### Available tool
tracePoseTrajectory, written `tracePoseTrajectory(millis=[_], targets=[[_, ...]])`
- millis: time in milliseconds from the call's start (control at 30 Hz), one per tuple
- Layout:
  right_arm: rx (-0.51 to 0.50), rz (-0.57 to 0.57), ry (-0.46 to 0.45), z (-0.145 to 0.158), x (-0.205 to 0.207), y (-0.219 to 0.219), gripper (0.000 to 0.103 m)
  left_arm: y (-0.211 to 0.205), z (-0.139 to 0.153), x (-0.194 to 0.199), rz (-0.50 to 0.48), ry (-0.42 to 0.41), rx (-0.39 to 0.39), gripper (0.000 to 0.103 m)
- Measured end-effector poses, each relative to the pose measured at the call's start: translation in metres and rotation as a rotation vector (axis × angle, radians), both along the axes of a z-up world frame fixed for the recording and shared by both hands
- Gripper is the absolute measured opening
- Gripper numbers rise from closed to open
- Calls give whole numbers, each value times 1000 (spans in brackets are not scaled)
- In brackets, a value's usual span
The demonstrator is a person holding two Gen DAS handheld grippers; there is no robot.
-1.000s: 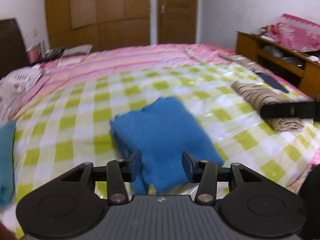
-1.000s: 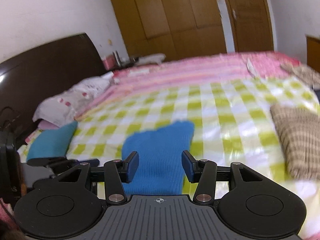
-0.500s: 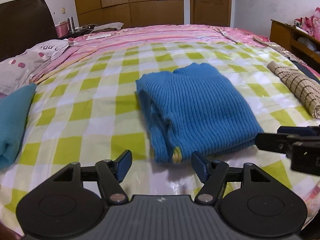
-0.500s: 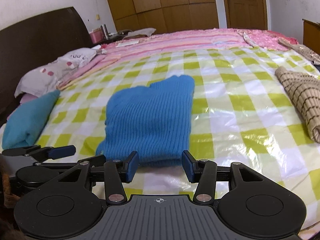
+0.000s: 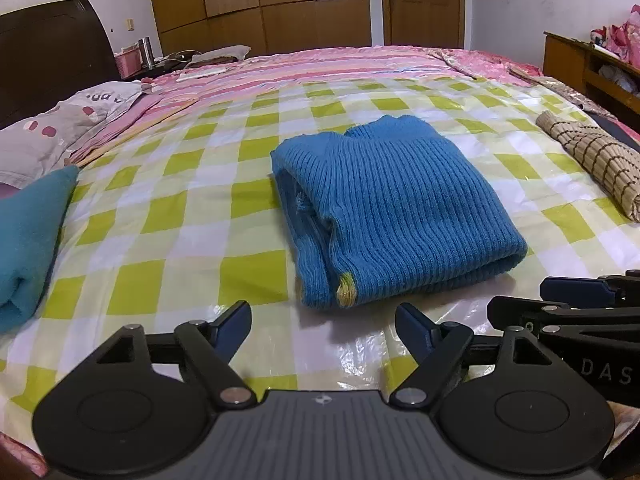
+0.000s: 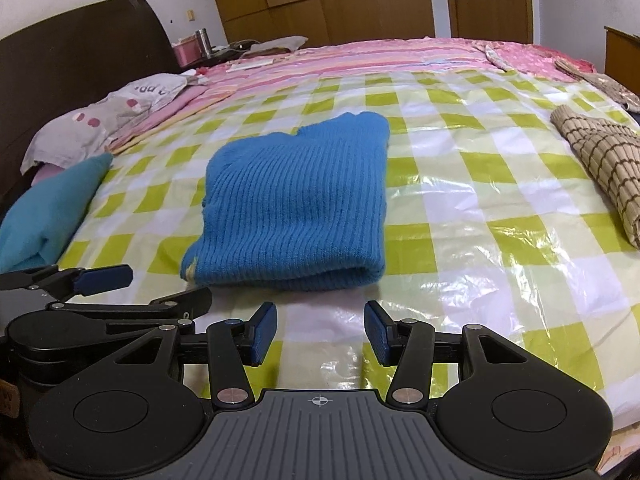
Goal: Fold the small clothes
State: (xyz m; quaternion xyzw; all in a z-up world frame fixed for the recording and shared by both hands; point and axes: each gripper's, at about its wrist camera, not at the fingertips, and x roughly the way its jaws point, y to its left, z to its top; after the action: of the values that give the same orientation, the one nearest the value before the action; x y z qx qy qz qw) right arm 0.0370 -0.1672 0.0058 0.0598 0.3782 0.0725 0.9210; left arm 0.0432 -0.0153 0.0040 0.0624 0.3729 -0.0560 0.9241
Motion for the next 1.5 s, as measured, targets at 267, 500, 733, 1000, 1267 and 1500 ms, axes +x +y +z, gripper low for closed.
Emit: tracePoseTrajectory(millis=[267,500,733,1000,1267,1500], targets=[[9,-14,6,-3,-1,-2,48,-2,-2,-1,2,2,11,86],[20,-18,2,-3,-2,-4,48,-3,-2,-1,5,-1,11,86],[24,-24,1,-3,-3,-5,48,-4,-2,-2,6,-7,11,86],[22,-24,7,-5,-4,-6,48,-4,-3,-3,6,0,7,86],[23,-25,8,-5,-4,-5,48,-5,-5,-3,7,6,7,85],[21,-25,10,-7,-5,-5,48,-5,-6,-4,9,9,11,85]])
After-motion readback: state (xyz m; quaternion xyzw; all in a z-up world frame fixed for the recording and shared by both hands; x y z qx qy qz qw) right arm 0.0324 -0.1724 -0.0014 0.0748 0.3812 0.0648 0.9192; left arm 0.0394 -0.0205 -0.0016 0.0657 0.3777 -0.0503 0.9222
